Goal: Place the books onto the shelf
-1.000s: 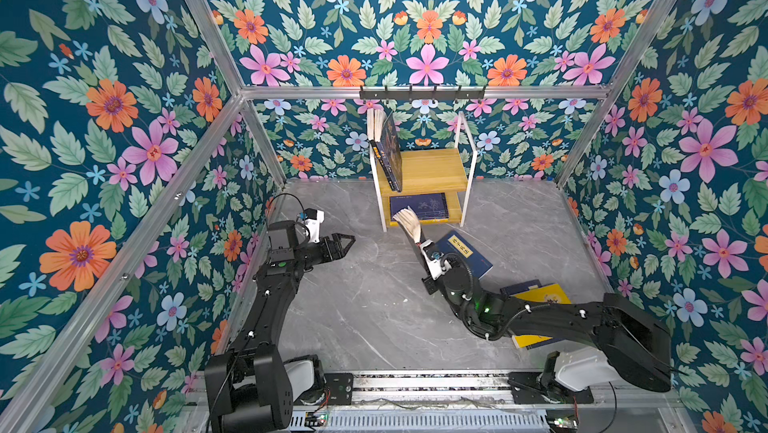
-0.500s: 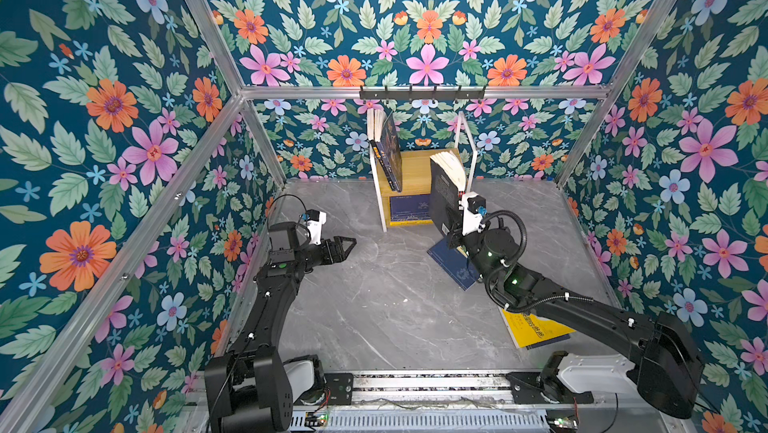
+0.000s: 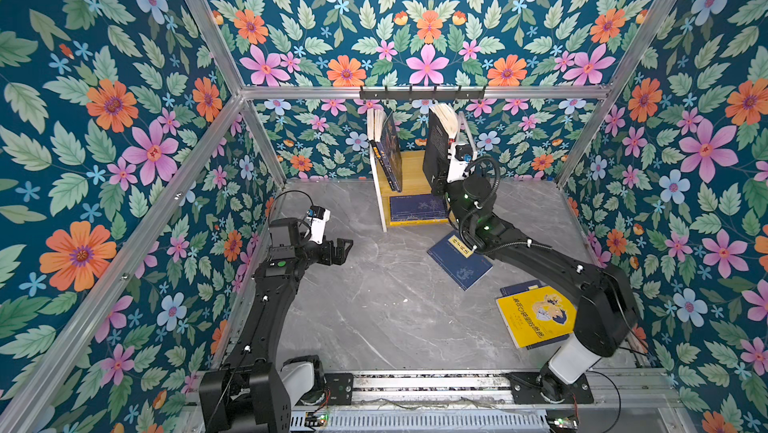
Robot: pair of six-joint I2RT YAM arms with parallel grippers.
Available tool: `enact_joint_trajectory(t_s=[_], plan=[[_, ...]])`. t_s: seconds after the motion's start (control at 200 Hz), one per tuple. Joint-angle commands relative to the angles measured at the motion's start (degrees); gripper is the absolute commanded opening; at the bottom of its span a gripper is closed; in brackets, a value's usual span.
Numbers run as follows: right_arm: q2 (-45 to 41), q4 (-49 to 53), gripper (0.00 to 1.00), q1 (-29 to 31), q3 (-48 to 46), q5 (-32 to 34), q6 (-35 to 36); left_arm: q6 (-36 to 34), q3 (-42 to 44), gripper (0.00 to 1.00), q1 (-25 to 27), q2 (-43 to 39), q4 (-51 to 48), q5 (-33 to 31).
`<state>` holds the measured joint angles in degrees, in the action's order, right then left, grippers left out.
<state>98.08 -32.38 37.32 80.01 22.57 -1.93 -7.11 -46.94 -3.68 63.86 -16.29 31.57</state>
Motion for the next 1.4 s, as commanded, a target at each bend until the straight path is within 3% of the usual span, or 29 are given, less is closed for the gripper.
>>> enact_joint_trajectory(t_s=[0.0,0.52,0.785,1.22,1.395], plan=[[4.3,-3.5,0.00,-0.6,4.7,-0.4,-0.7,-4.5,-0.1,1.00,0.1,-0.9,-0.6,-7.9],[18.5,-2.4,0.00,-0.4,17.3,-3.0,-5.0,-5.2,-0.8,1.00,0.6,-1.3,-2.1,-5.1],[21.1,-1.0,0.25,-0.2,18.0,-7.5,-5.6,-4.8,-1.1,1.00,0.7,-1.0,-2.0,-5.0],[16.6,-2.0,0.43,-0.2,10.8,-16.0,-1.3,-4.4,-0.8,1.00,0.7,-0.6,-1.6,-4.0],[13.6,-1.7,0.47,-0.3,7.4,-22.5,1.6,-4.0,-1.1,1.00,0.6,-0.7,-1.6,-4.2]])
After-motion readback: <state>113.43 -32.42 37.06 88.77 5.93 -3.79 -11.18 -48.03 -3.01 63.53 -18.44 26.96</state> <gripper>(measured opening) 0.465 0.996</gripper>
